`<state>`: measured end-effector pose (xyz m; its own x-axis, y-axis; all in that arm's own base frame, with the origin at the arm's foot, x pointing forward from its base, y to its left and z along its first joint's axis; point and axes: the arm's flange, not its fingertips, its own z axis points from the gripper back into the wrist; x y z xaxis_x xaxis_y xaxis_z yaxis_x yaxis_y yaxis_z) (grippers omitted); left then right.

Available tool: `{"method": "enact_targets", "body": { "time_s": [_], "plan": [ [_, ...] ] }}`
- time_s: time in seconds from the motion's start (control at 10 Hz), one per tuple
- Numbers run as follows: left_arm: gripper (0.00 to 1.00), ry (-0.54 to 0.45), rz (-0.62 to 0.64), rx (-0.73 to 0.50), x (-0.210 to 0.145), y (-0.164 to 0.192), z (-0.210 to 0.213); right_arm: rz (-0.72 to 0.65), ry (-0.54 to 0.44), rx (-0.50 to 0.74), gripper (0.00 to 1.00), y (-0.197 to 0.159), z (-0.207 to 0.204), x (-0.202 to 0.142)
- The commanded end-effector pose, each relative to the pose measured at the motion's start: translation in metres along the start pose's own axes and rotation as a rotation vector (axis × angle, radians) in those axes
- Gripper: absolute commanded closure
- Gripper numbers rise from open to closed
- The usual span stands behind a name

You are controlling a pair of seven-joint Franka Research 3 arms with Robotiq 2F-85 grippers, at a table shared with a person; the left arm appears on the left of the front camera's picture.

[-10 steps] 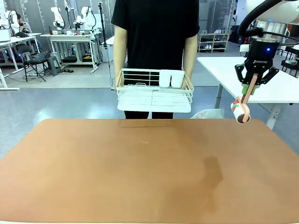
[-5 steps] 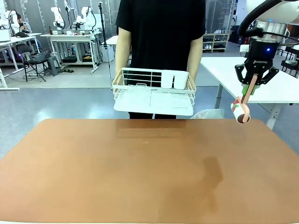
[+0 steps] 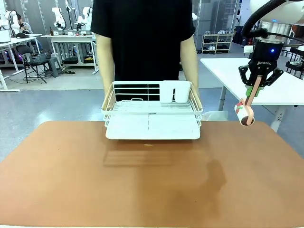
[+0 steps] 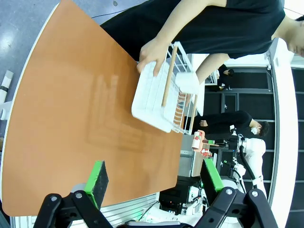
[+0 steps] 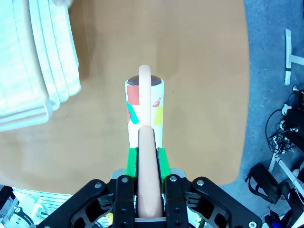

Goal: Clean the table.
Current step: Place the Lint Roller down when the Dish drying rack is positioned in the middle of the table.

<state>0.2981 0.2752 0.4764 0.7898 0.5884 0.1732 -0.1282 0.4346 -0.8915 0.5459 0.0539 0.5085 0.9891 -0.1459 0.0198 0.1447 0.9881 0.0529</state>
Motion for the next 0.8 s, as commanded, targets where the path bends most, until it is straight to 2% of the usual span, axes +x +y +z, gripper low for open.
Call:
{"method": "enact_targets", "body": {
  "time_s": [0.0, 0.7],
  "plan": [
    [0.0, 0.005, -0.023, -0.012, 0.0004, 0.0005, 0.0045, 0.001, -0.015, 0.007, 0.79, 0.0007, 0.001, -0.0035],
    [0.0, 0.005, -0.023, -0.012, 0.0004, 0.0005, 0.0045, 0.001, -0.015, 0.007, 0.79, 0.0007, 0.001, -0.0035]
  ]
}}
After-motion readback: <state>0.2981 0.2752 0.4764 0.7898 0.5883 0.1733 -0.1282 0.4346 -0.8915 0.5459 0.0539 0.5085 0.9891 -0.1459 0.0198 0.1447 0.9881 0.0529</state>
